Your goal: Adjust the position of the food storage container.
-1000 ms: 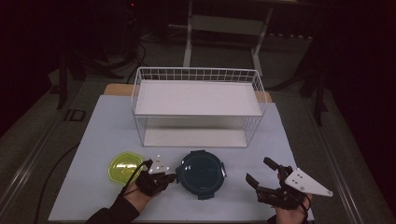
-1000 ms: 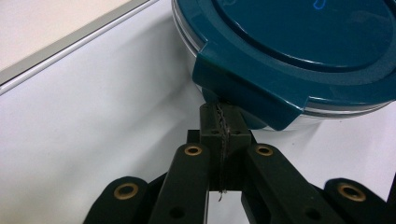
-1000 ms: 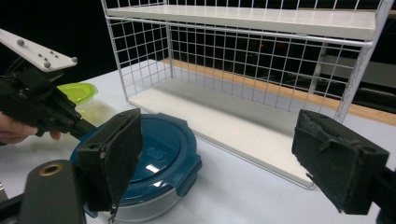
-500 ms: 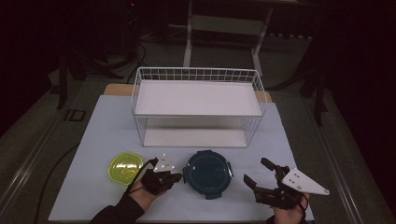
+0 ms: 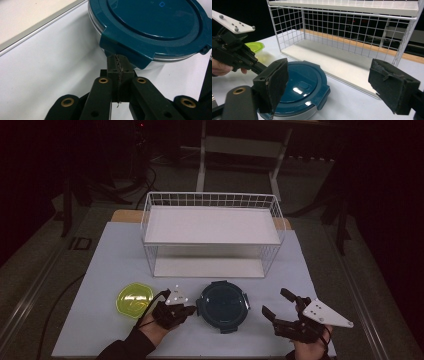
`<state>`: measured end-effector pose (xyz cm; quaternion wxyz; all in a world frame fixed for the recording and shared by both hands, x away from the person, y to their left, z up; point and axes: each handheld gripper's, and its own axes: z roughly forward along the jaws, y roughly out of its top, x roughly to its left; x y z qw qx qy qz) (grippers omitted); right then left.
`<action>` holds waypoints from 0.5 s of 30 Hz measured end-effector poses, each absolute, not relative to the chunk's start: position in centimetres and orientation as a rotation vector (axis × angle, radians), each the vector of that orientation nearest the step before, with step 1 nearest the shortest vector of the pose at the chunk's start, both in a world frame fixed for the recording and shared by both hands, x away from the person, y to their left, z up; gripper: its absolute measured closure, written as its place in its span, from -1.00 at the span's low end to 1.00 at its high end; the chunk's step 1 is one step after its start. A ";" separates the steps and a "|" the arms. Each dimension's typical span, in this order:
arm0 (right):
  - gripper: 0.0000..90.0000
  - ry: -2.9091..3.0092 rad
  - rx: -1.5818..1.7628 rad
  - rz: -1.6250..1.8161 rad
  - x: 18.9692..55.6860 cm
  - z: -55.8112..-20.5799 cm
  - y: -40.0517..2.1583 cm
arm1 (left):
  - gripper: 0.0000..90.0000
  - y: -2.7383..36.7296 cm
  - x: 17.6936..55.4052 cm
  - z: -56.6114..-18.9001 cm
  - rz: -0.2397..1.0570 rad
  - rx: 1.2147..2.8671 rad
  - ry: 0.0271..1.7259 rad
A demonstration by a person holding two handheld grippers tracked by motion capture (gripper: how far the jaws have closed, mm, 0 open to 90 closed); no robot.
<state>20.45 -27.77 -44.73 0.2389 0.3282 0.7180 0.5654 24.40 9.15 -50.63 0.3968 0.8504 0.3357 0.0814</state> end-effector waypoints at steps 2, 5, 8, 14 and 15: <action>-0.64 1.963 0.896 1.550 20.5 -44.7 -27.8 | 0.98 8.8 24.4 -50.6 0.203 2.160 0.842; -0.64 1.961 0.895 1.546 20.6 -44.6 -27.9 | 0.98 8.1 24.5 -50.5 0.200 2.173 0.822; -0.64 1.962 0.896 1.546 20.9 -44.6 -28.0 | 0.98 7.4 24.7 -50.5 0.191 2.173 0.813; -0.64 1.964 0.873 1.533 21.4 -44.7 -28.0 | 0.98 6.5 25.3 -50.5 0.190 2.178 0.806; -0.64 1.970 0.865 1.531 21.5 -44.7 -28.0 | 0.98 6.4 25.4 -50.5 0.189 2.178 0.802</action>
